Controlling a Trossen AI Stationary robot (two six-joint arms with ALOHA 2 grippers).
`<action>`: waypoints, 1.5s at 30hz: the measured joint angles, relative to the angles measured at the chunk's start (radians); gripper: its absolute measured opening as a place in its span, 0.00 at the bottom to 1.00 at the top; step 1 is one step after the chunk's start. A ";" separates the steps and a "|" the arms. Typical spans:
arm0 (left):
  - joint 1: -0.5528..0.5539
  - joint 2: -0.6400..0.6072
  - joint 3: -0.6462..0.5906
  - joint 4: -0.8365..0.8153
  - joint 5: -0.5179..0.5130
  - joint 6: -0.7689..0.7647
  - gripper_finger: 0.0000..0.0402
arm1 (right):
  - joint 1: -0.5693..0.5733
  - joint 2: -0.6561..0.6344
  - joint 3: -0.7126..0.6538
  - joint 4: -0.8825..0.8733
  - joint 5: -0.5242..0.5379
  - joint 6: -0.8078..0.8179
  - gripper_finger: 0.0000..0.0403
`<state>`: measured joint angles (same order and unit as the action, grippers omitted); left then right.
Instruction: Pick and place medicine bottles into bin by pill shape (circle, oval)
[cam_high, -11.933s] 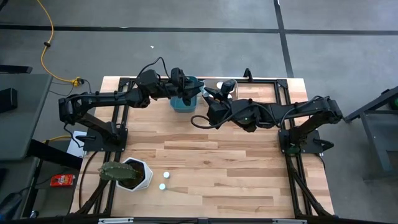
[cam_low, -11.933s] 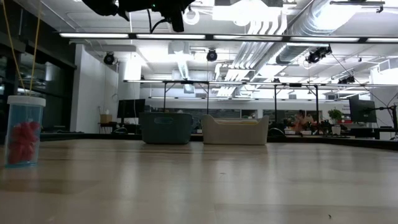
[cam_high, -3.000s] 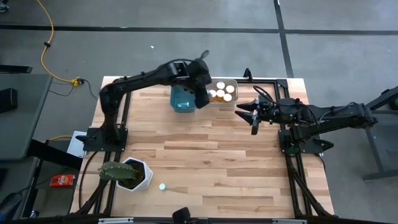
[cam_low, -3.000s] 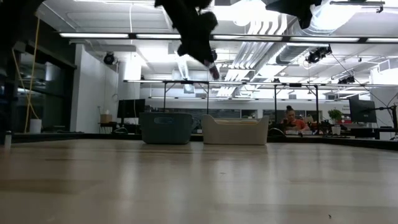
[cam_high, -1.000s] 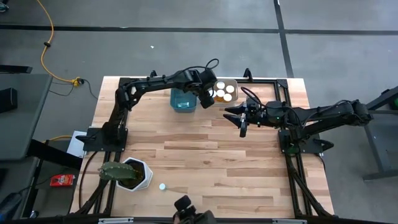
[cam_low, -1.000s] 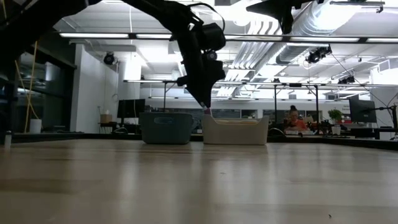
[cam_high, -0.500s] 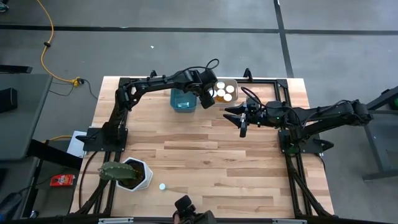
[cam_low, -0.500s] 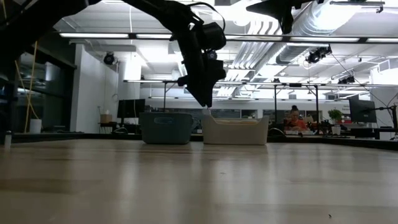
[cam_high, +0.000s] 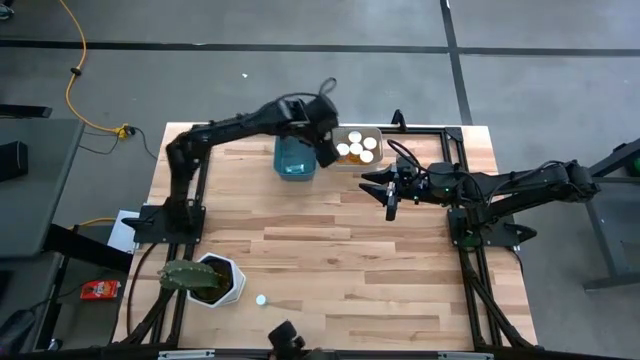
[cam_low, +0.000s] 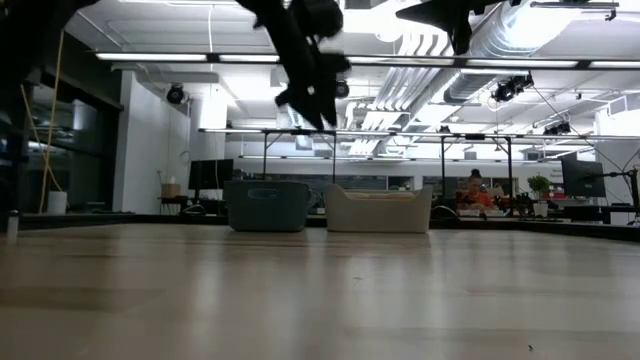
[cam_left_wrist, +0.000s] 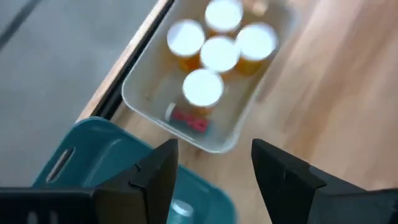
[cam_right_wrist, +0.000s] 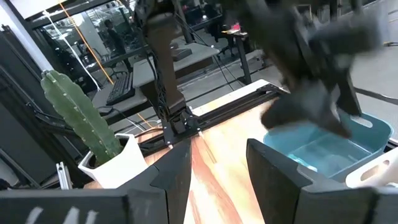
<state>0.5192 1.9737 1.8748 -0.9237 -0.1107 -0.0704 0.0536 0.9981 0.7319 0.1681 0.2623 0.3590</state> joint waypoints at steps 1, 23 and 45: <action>0.001 -0.028 0.000 -0.004 0.017 -0.021 0.48 | 0.000 0.000 0.000 -0.002 0.000 0.000 0.36; -0.626 -0.788 -0.827 0.635 -0.196 -0.258 0.47 | 0.000 0.000 0.000 -0.019 -0.008 -0.001 0.36; -0.721 -0.648 -0.660 0.077 0.097 -0.344 0.50 | 0.000 0.001 0.000 -0.034 -0.008 0.000 0.36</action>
<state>-0.2022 1.3262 1.2150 -0.8467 -0.0140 -0.4139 0.0536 0.9989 0.7319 0.1341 0.2539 0.3592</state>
